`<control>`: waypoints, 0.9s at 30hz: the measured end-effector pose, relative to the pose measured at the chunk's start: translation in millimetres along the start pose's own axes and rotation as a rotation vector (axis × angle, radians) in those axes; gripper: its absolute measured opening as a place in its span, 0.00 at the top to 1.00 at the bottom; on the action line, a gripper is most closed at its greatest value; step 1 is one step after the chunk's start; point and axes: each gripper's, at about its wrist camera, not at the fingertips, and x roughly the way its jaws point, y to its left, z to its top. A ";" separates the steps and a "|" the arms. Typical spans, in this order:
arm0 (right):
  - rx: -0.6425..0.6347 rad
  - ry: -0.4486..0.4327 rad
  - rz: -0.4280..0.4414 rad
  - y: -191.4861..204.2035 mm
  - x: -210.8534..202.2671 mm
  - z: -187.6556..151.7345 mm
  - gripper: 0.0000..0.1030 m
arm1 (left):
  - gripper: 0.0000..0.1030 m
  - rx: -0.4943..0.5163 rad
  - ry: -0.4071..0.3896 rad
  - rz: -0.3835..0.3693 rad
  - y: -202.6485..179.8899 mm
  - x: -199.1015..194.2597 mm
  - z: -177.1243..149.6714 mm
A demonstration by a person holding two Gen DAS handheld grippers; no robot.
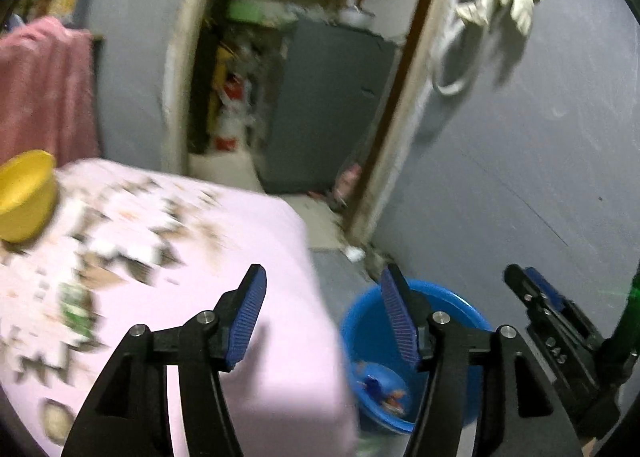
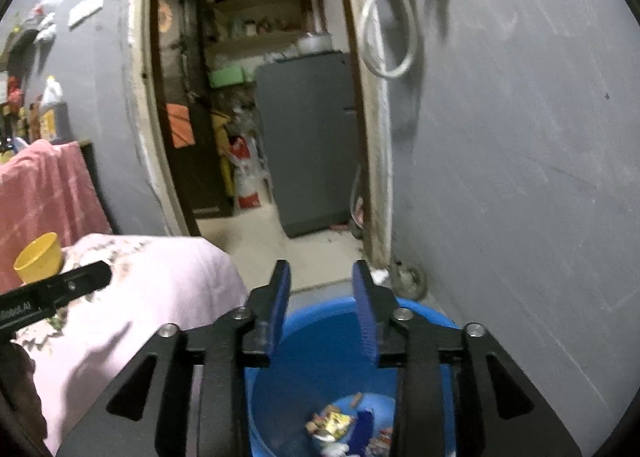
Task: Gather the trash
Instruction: 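Move both tools back over the green scrap and tan peel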
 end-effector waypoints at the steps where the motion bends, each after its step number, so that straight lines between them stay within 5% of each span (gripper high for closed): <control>1: -0.002 -0.016 0.010 4.6 -1.6 1.9 0.52 | 0.45 0.004 -0.020 0.017 5.1 -7.1 1.2; 9: 0.000 -0.164 0.103 48.5 -18.5 16.2 0.25 | 0.18 -0.023 -0.214 0.160 58.7 -65.2 5.0; 11: -0.019 -0.201 0.129 63.9 -21.8 17.7 0.15 | 0.17 -0.036 -0.253 0.175 68.4 -76.5 6.2; 13: -0.032 -0.226 0.157 75.5 -24.6 16.1 0.01 | 0.04 -0.038 -0.275 0.189 79.6 -87.5 6.6; 27: -0.124 -0.415 0.376 154.1 -62.8 0.8 0.00 | 0.01 -0.025 -0.480 0.370 138.9 -164.2 -25.2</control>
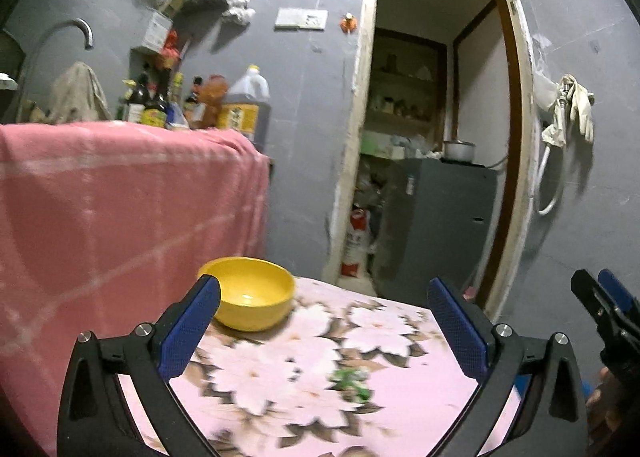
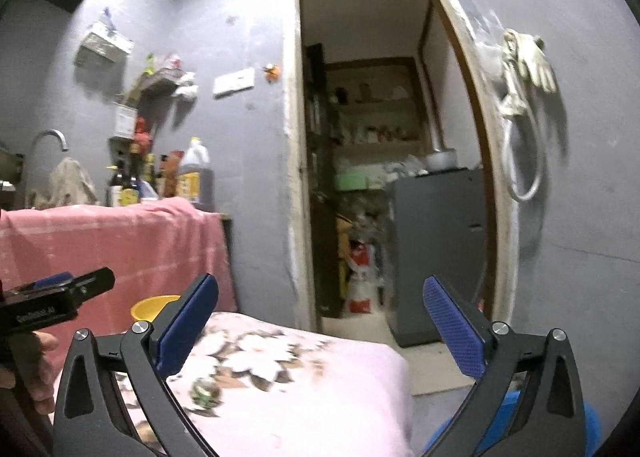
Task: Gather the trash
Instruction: 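Move both tools back over the green scrap and tan peel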
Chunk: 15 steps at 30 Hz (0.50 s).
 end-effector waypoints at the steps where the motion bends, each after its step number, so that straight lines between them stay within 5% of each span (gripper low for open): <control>1: -0.003 -0.003 0.013 5.7 0.7 -0.6 0.00 | 0.01 0.007 -0.010 0.008 3.8 -4.1 -1.0; 15: -0.095 0.104 0.148 63.9 13.2 -24.4 0.00 | 0.01 0.048 -0.024 0.095 54.8 -23.3 -28.7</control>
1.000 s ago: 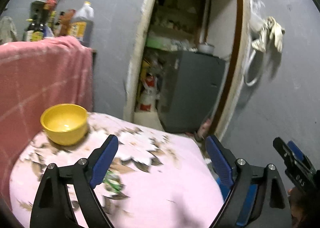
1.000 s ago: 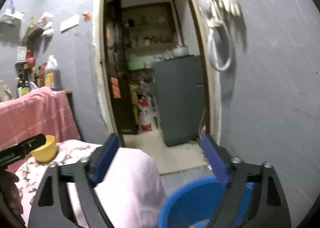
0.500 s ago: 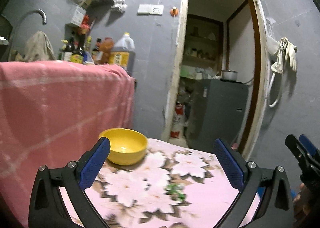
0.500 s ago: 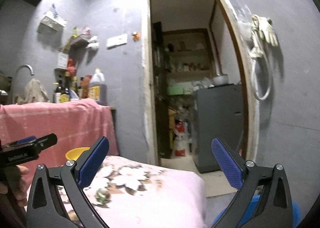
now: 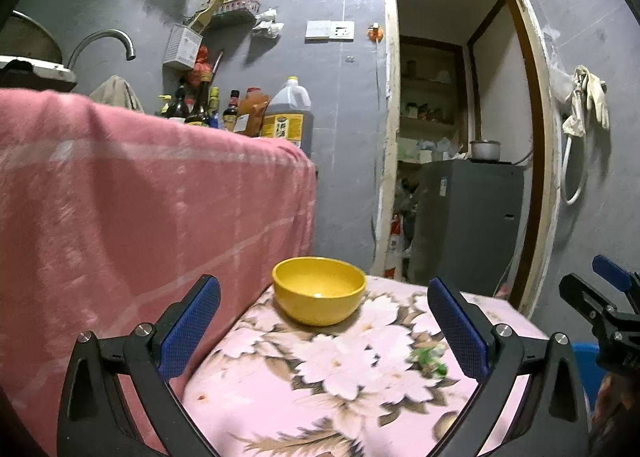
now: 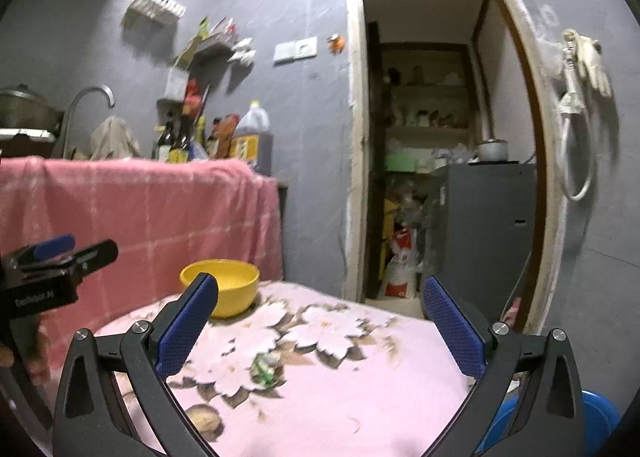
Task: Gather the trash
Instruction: 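Move both tools back over the green scrap and tan peel, then grasp the tan peel with the right tool while the left tool grasps the green scrap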
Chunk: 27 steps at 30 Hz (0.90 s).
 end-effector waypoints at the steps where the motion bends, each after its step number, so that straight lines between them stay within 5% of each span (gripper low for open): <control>1: -0.009 0.017 0.010 3.4 2.6 -1.9 0.00 | 0.01 0.004 0.006 0.004 1.9 0.1 -1.9; 9: -0.096 0.163 0.081 26.6 23.4 -18.9 0.00 | 0.01 0.001 0.084 0.061 19.9 9.3 -15.5; 21: -0.150 0.503 0.269 55.0 56.3 -56.8 0.00 | 0.01 -0.020 0.299 0.098 29.5 47.0 -31.6; 27: -0.175 0.594 0.325 64.3 63.2 -69.5 0.18 | 0.01 0.003 0.363 0.091 25.3 57.8 -36.4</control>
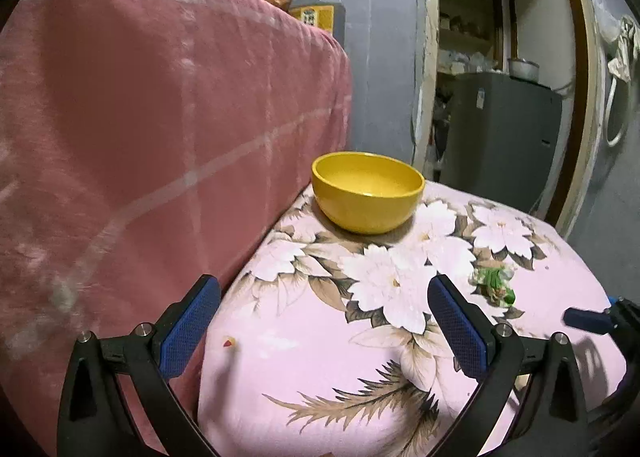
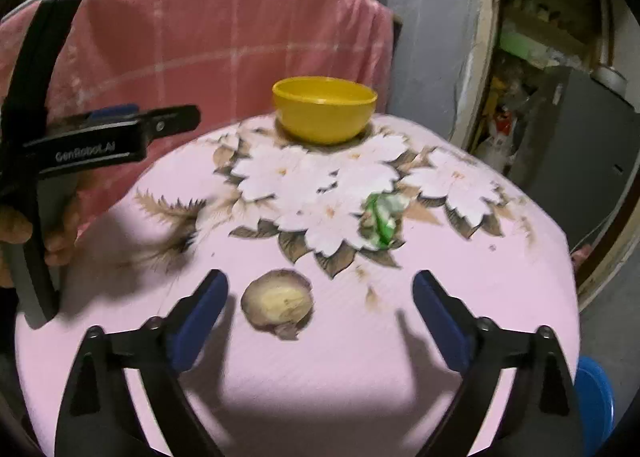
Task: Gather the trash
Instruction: 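Grasp the tan peel with the right tool while the left tool grasps the green scrap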
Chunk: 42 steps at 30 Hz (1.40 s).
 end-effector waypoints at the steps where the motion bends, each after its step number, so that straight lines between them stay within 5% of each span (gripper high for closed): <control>1: -0.003 0.016 0.008 0.9 2.7 -0.7 0.22 | 0.01 0.005 0.013 -0.004 -0.9 2.4 -0.3; 8: 0.026 0.055 0.127 -2.7 9.0 -4.3 0.71 | 0.02 0.017 0.111 -0.036 -7.1 16.9 -1.2; 15: 0.133 0.046 0.084 -28.4 4.9 -7.6 0.71 | 0.02 0.038 0.189 -0.106 -18.6 27.8 -2.8; 24: 0.218 0.055 -0.164 -77.7 5.3 -17.5 0.71 | 0.02 0.110 0.267 -0.190 -55.8 52.9 3.6; 35: 0.328 0.025 -0.205 -109.6 -5.0 -24.2 0.71 | 0.02 0.246 0.347 -0.285 -117.3 93.1 13.7; 39: 0.365 0.021 -0.193 -117.9 -6.3 -27.4 0.71 | 0.11 0.255 0.381 -0.321 -130.2 105.3 16.2; 42: 0.380 0.021 -0.184 -119.7 -6.2 -28.1 0.70 | 0.26 0.208 0.409 -0.349 -134.2 113.3 18.6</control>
